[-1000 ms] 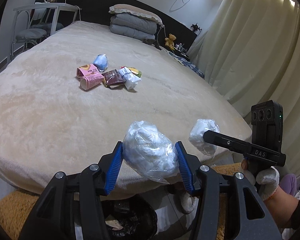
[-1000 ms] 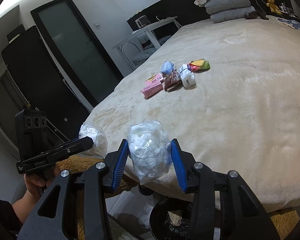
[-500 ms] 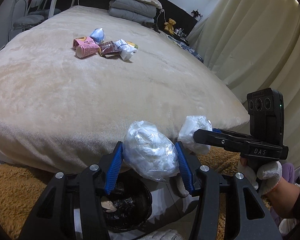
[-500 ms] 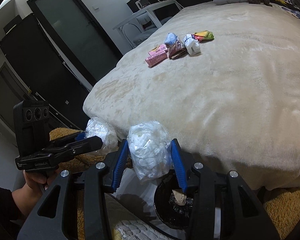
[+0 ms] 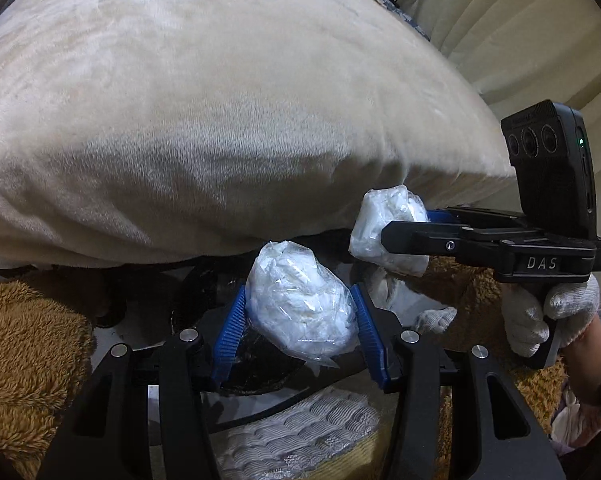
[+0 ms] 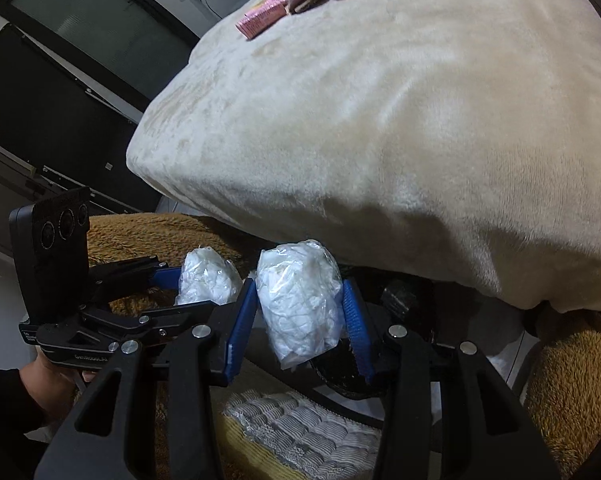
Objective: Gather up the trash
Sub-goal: 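Carry both white plastic bags down over the black bin, then open both tools to drop the white plastic bags into the bin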
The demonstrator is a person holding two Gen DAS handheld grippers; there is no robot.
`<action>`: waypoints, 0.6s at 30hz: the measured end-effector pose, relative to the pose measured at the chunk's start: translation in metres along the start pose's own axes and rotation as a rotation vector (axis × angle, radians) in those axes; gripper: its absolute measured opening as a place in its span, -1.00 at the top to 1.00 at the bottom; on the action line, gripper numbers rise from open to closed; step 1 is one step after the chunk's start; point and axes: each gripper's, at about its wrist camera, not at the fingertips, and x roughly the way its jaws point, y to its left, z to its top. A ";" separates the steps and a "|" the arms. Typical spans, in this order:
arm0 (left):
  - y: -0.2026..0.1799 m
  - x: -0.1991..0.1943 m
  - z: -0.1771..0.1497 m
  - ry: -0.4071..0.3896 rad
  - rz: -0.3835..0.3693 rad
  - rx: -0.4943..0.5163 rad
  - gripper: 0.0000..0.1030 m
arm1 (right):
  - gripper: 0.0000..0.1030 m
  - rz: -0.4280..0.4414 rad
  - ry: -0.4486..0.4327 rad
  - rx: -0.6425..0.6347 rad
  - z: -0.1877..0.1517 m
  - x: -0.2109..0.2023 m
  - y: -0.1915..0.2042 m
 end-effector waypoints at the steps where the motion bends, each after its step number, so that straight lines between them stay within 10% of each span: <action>1: 0.000 0.004 0.000 0.016 0.010 0.006 0.02 | 0.13 -0.009 0.017 0.005 -0.001 0.004 -0.002; 18: 0.009 0.056 -0.006 0.230 0.082 -0.002 0.02 | 0.13 -0.094 0.218 0.074 -0.007 0.052 -0.024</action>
